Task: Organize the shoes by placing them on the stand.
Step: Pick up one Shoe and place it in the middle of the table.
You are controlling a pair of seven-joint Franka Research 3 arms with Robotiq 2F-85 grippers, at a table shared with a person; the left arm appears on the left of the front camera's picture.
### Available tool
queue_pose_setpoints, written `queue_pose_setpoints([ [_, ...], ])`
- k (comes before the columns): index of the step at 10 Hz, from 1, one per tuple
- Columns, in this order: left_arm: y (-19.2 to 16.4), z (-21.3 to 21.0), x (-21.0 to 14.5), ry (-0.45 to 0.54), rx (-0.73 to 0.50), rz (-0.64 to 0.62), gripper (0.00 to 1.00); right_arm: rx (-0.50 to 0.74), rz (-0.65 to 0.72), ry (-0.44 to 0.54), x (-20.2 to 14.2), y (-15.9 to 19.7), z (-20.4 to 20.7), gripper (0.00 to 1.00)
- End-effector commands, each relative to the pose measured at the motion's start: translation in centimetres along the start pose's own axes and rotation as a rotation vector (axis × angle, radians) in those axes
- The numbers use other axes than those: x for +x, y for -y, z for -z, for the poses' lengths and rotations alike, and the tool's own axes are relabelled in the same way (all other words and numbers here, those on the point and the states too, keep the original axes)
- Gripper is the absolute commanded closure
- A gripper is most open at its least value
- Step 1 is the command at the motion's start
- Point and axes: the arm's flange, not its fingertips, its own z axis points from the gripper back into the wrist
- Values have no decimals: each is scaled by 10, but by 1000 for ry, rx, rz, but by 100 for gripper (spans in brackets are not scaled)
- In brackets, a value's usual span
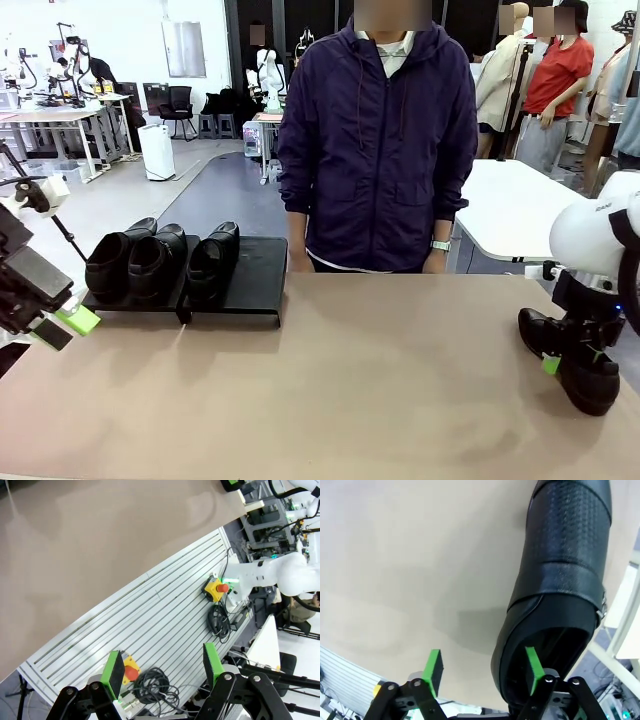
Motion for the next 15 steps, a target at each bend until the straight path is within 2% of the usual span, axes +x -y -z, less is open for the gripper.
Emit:
queue_pose_setpoints([
  [1, 0, -2, -1, 1, -21, -1, 18, -30, -13, 50, -1, -1, 3, 100],
  [10, 0, -2, -1, 1, -21, -1, 18, -117, 43, 67, 0, 4, 4, 100],
  [12, 0, -2, -1, 1, -21, -1, 18, -140, 52, 123, -4, 5, -22, 100],
  [13, 0, -2, -1, 1, -21, -1, 18, -165, 80, 191, -7, 0, -57, 100],
  [14, 0, -2, -1, 1, -21, -1, 18, -140, 73, 246, -11, -12, -89, 100],
  [15, 0, -2, -1, 1, -21, -1, 18, -105, 45, 236, -12, -30, -112, 100],
])
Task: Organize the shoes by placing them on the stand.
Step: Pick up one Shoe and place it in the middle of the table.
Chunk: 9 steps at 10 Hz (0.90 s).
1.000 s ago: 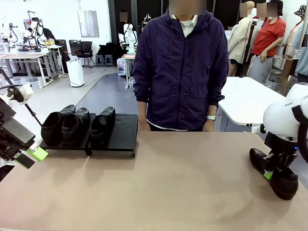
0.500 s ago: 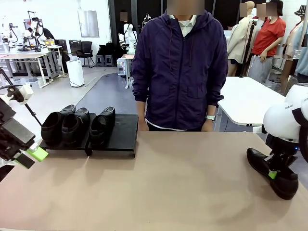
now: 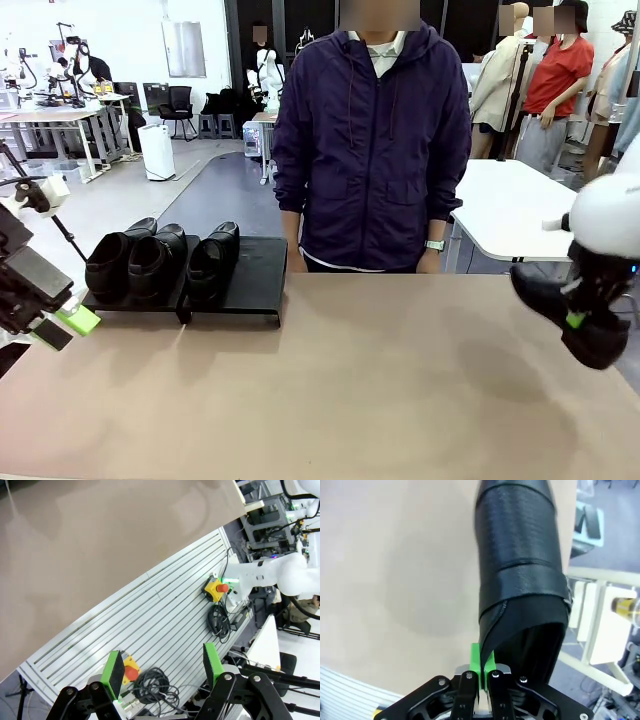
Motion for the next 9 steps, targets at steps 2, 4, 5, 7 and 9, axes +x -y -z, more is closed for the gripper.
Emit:
queue_pose_setpoints([
  [2, 0, -2, -1, 1, -21, -1, 18, 75, -70, 71, 10, -67, -49, 100],
  [4, 0, -2, -1, 1, -21, -1, 18, 161, 58, 156, 21, -141, -53, 100],
  [5, 0, -2, -1, 1, -21, -1, 18, 182, 60, 134, 20, -175, -53, 100],
  [7, 0, -2, -1, 1, -21, -1, 18, 177, 21, 45, 17, -243, -48, 100],
  [9, 0, -2, -1, 1, -21, -1, 18, 264, 1, -125, 16, -303, -36, 100],
])
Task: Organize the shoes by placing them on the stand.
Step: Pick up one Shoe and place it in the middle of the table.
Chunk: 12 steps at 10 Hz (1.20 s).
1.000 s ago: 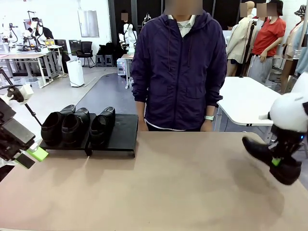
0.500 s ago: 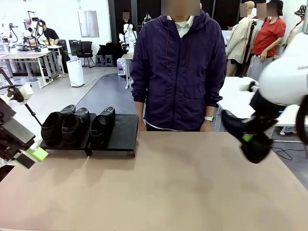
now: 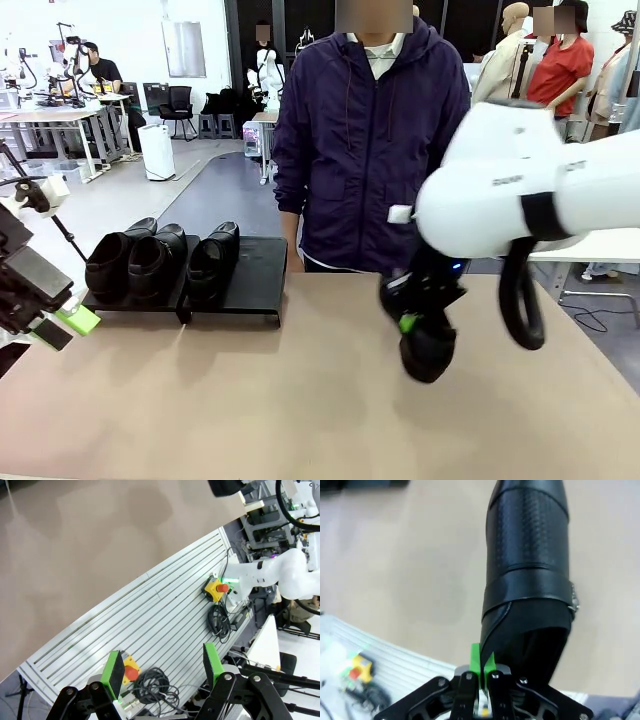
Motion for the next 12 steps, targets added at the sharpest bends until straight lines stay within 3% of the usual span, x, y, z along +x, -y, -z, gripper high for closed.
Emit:
queue_pose_setpoints([
  [1, 0, -2, -1, 1, -21, -1, 18, 80, 11, -166, 15, -36, 3, 100],
  [2, 0, -2, -1, 1, -21, -1, 18, 82, 8, -236, 12, -56, 7, 100],
  [5, 0, -2, -1, 1, -21, -1, 18, 55, 96, -283, 9, -99, 39, 100],
  [8, 0, -2, -1, 1, -21, -1, 18, 29, 255, -150, 30, -111, 79, 100],
  [12, 0, -2, -1, 1, -21, -1, 18, 12, 206, -156, 42, -118, 107, 100],
])
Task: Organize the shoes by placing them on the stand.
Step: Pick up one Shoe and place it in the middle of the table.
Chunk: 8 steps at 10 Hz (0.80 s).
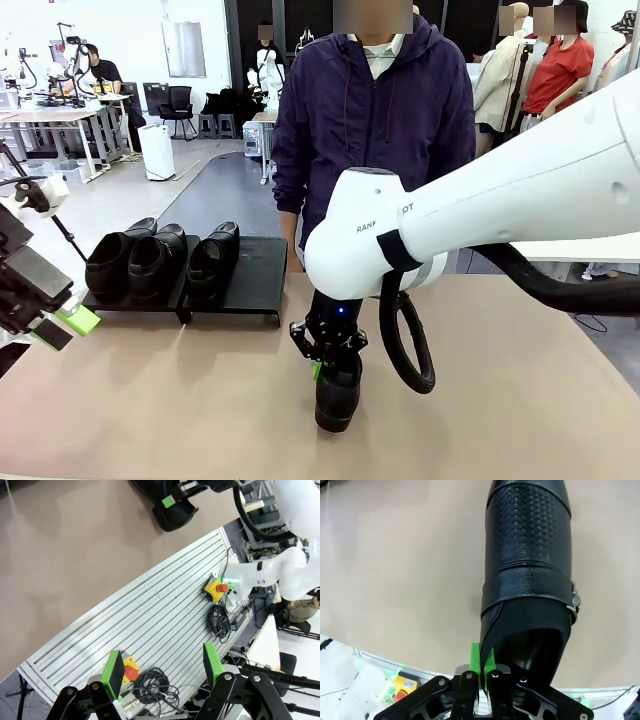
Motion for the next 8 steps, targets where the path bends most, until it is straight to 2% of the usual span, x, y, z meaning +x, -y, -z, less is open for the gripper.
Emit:
queue_pose_setpoints([
  [1, 0, -1, -1, 1, -21, -1, 18, -12, -21, -13, 4, -14, 2, 100],
  [3, 0, -1, -1, 1, -21, -1, 18, -2, -34, -48, 4, -11, 4, 100],
  [4, 0, -1, -1, 1, -21, -1, 18, 66, -114, -121, 3, -5, 5, 100],
  [5, 0, -1, -1, 1, -21, -1, 18, -10, -21, -22, 0, -6, 10, 100],
  [8, 0, -1, -1, 1, -21, -1, 18, -10, -21, -22, 0, -6, 10, 100],
])
